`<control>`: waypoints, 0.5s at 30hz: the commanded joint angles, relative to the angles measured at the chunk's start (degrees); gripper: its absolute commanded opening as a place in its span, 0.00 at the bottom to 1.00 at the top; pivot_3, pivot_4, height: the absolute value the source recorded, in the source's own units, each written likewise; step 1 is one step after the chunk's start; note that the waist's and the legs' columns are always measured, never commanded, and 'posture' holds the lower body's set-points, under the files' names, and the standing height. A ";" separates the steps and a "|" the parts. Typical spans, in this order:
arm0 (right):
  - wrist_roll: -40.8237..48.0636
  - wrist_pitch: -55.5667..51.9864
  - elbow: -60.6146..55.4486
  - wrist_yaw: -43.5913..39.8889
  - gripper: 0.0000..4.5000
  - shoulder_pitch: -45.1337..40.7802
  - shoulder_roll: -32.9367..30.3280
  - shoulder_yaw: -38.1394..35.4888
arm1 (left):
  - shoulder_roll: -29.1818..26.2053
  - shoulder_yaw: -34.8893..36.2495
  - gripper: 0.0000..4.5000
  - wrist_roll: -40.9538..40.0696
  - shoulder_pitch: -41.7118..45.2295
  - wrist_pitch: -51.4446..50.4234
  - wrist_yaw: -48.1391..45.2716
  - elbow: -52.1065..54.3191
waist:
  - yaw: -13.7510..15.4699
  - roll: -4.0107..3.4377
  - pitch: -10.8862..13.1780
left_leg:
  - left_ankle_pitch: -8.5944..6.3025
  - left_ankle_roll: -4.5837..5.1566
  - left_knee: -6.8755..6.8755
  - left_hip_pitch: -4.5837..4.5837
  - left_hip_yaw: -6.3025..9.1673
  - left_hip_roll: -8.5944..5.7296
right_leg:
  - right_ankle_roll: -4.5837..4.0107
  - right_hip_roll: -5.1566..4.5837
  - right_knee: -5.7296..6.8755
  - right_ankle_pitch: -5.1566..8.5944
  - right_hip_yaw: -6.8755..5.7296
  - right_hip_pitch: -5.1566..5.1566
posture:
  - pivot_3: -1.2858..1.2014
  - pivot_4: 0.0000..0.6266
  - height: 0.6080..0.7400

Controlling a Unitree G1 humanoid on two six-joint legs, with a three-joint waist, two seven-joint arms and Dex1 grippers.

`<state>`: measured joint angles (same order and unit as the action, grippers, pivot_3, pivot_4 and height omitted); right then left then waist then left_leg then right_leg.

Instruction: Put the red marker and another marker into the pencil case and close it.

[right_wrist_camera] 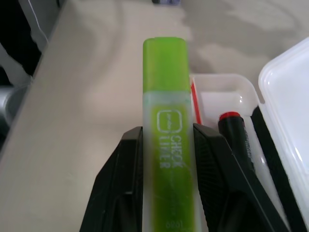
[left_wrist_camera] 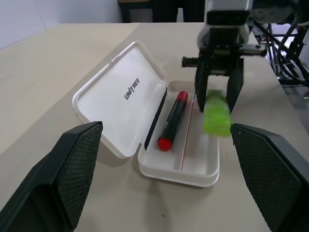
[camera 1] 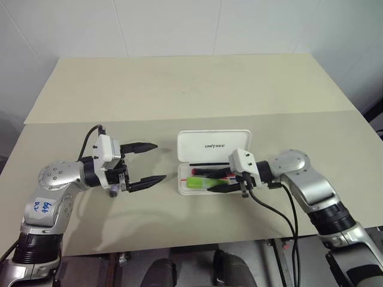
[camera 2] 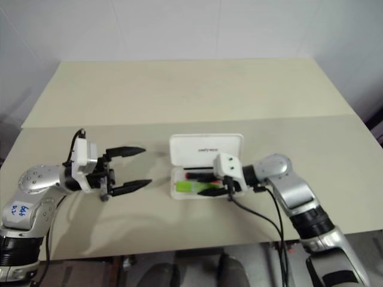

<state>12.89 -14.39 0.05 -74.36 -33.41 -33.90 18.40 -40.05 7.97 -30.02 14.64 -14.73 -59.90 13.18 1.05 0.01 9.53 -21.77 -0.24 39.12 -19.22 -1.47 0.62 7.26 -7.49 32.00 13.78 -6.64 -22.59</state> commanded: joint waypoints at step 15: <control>-4.45 4.12 5.76 -1.21 0.24 -4.98 3.98 3.03 | 0.32 0.83 1.00 -0.82 -0.83 -0.86 2.01 3.60 | -0.58 -0.01 0.00 | 0.00 -0.01 0.00 0.00 0.01 0.03 | -0.04 0.02 0.00 0.02 -0.04 0.00 | 0.52 0.24 1.00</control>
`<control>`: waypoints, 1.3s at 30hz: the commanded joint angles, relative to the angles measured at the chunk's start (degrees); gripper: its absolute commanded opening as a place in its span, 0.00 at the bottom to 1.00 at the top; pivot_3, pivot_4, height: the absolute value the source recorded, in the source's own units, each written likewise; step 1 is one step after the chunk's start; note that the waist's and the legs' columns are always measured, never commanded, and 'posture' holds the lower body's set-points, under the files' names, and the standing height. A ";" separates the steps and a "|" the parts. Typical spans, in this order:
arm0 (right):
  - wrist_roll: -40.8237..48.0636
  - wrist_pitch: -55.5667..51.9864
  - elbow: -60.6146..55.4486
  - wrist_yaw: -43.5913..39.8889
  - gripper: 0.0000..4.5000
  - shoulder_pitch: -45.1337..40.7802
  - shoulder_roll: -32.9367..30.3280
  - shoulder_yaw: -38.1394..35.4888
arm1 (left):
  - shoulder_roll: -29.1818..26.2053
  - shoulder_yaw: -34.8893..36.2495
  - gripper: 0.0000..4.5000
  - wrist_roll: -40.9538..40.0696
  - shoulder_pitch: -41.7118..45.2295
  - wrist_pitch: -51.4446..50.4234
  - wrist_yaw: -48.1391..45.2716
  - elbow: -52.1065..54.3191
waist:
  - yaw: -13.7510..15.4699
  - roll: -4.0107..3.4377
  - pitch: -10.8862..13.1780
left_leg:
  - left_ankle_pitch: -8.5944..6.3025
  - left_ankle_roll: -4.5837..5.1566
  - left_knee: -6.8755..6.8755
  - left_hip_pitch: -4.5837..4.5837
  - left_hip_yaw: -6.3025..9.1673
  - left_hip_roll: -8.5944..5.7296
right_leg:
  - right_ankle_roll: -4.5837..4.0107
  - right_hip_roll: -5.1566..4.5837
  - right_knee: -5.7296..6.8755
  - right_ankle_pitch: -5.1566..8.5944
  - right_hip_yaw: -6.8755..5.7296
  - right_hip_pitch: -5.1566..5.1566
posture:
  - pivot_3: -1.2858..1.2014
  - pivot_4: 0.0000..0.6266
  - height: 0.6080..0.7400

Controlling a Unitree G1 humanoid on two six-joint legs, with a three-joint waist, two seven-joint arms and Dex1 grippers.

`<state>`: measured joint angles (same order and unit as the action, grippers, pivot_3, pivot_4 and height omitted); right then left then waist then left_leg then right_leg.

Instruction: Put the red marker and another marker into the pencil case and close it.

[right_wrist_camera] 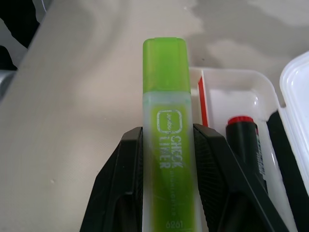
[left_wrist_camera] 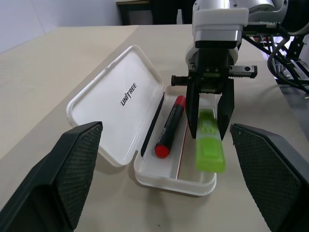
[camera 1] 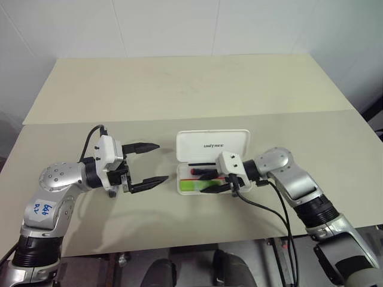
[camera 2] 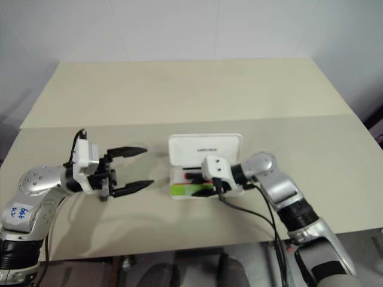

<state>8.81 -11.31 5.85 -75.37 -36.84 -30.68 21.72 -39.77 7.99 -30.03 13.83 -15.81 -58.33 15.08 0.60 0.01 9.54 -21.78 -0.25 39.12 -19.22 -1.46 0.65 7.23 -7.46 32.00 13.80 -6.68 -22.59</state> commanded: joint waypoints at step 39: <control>19.18 -4.51 -8.81 -6.09 0.99 6.24 -12.85 -24.04 | 14.57 9.42 1.00 10.13 -22.45 4.64 28.89 12.35 | -0.58 0.04 -0.01 | -0.23 0.05 0.00 0.07 -0.07 0.06 | -0.01 -0.04 -0.02 0.00 -0.02 0.01 | 0.52 0.24 1.00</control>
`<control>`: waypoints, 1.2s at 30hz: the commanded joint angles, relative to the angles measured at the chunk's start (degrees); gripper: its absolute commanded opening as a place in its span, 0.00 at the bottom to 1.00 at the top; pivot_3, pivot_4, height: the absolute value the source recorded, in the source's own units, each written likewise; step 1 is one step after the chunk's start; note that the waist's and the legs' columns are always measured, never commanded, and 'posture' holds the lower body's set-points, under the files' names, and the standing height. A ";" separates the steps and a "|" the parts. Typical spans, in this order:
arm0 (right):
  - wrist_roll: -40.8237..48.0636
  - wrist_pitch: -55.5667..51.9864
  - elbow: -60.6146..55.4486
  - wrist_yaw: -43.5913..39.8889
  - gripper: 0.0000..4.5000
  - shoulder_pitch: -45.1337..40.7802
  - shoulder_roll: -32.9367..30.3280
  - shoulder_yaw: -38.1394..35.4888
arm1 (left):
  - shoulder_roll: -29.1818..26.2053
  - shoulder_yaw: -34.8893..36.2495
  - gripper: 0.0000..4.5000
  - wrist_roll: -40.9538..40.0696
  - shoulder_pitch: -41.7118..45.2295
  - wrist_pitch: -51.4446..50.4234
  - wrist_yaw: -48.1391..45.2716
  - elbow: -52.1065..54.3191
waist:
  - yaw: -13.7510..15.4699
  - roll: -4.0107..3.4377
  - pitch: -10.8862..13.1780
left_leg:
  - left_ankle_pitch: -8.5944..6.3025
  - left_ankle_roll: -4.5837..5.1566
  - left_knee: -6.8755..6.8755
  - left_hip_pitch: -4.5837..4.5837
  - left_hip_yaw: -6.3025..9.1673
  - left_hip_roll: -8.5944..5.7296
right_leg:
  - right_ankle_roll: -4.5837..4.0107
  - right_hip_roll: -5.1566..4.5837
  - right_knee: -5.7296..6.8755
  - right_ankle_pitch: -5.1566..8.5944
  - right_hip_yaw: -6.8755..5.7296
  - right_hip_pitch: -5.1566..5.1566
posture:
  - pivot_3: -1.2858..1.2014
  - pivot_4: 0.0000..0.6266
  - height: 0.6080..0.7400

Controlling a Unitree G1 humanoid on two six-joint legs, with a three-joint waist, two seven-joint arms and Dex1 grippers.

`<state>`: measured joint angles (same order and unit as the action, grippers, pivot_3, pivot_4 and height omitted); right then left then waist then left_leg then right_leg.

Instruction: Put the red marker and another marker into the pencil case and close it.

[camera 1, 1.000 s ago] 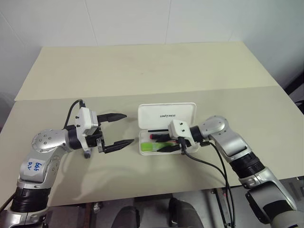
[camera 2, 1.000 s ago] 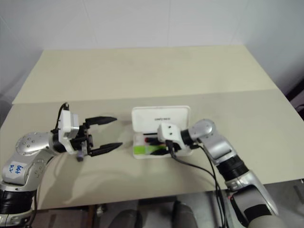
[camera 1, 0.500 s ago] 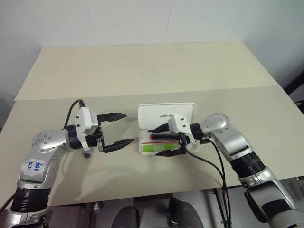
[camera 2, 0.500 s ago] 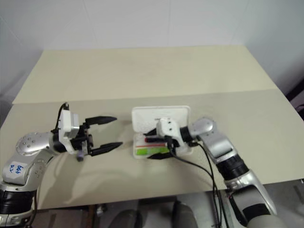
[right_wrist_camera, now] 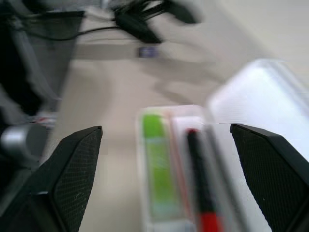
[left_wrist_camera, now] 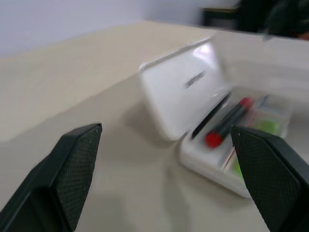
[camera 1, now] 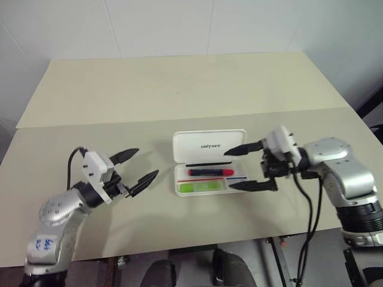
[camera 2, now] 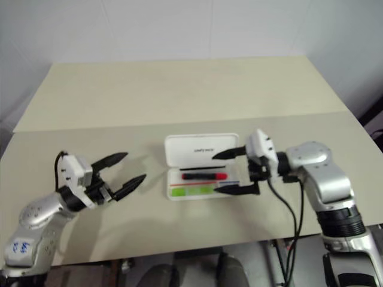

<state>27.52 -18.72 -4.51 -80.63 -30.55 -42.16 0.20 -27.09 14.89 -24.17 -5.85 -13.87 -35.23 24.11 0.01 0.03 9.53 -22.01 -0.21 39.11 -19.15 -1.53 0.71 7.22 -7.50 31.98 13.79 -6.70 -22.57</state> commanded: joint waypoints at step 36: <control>5.25 9.06 13.16 -7.83 1.00 -3.43 -2.02 -3.26 | 18.21 -0.43 0.48 13.96 -12.38 -3.68 27.18 -1.00 | 1.50 -0.47 -0.34 | -0.03 0.05 0.04 0.10 -0.22 0.03 | -0.10 -0.16 -0.07 -0.01 -0.04 0.04 | 0.52 0.24 1.00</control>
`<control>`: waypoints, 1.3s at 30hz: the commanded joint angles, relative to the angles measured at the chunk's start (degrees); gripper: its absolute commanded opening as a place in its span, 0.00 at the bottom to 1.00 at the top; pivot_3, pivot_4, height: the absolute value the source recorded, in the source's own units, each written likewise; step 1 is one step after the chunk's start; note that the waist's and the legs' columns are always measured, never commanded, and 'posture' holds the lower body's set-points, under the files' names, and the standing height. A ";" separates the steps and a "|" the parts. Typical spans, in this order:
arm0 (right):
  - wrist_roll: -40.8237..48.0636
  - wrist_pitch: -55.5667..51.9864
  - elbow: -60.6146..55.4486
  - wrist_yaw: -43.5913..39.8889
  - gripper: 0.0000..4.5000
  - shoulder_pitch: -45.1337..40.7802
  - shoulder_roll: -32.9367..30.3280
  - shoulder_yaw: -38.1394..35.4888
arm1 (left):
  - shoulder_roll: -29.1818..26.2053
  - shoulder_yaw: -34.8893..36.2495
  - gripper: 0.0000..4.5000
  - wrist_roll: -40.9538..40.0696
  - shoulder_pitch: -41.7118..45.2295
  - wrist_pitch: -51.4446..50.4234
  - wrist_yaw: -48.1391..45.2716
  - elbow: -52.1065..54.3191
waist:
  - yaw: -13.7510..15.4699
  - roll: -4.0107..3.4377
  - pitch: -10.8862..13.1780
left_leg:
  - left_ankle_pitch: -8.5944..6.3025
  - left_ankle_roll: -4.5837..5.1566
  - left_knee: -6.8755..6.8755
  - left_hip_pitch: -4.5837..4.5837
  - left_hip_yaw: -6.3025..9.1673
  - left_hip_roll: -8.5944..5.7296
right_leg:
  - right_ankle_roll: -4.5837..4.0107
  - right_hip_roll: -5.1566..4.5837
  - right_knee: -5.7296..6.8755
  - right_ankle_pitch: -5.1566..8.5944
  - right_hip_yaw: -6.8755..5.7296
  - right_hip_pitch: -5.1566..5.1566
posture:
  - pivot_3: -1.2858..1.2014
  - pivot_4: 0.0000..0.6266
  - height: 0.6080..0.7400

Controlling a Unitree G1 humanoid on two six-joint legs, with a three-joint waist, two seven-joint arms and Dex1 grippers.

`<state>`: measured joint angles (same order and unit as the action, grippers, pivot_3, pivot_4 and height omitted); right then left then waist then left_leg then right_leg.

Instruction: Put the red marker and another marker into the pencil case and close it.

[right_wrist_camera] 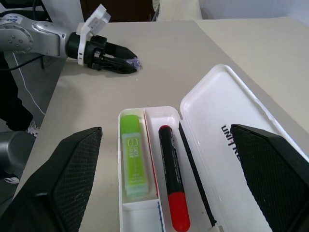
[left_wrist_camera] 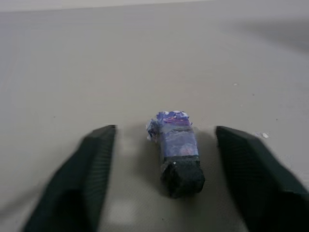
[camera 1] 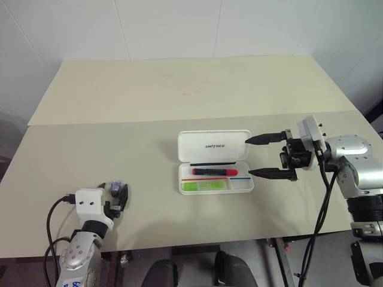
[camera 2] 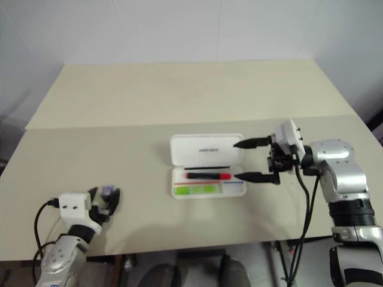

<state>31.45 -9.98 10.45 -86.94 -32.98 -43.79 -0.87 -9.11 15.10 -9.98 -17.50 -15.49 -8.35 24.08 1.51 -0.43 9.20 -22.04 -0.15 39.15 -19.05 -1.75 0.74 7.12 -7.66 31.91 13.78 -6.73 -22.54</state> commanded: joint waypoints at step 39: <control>-2.46 7.09 4.00 3.16 1.00 3.97 -3.75 -9.29 | -16.84 -13.66 0.09 -11.55 24.48 10.85 -35.13 -7.18 | 0.00 0.13 -0.05 | -0.01 0.00 0.04 -0.04 -0.25 0.05 | -0.01 0.05 -0.03 -0.01 -0.30 -0.01 | 0.52 0.24 1.00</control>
<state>28.35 -3.47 16.30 -84.17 -29.70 -46.07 -7.49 -26.17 3.32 -21.83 4.85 -4.88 -41.94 17.53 1.51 -0.30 9.15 -22.04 -0.16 39.19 -19.10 -2.02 0.79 7.11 -7.61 31.86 13.77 -7.04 -22.56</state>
